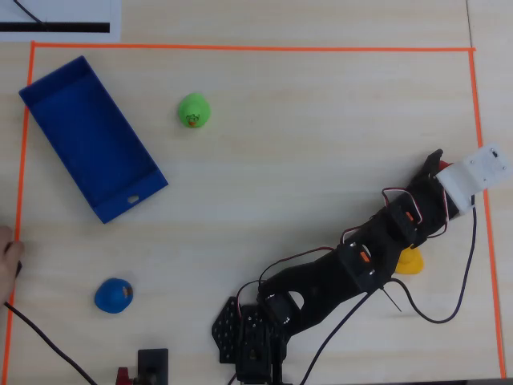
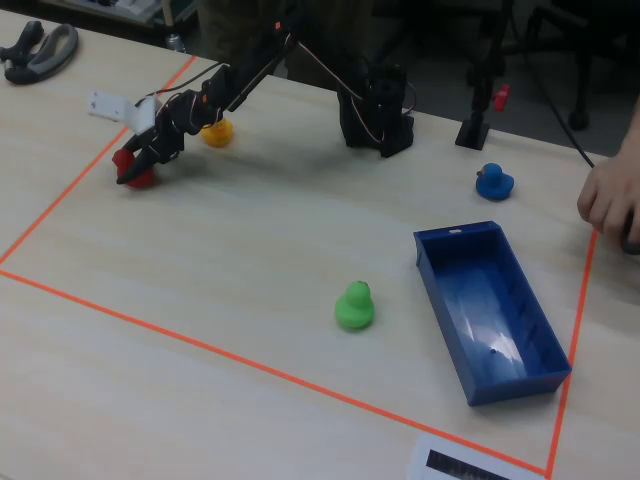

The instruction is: Grasp red duck and put it into box.

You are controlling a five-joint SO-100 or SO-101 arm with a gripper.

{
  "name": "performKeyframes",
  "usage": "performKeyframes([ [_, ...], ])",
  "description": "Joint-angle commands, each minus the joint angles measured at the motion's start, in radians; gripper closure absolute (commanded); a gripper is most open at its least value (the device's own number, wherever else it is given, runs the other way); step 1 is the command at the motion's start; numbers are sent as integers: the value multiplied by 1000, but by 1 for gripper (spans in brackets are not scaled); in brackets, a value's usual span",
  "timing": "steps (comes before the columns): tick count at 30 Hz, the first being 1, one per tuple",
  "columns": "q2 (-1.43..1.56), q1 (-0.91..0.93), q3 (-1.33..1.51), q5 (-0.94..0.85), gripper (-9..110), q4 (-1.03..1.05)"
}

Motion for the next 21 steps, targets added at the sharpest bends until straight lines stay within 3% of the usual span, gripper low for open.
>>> performKeyframes([
  [1, 3, 6, -46, -28, 101, 3],
  [9, 0, 17, 0, -77, 101, -34],
  [15, 60, 20, 6, -18, 101, -20],
  [18, 175, 11, -15, 97, 101, 114],
  [21, 322, -23, -109, 259, 101, 425],
])
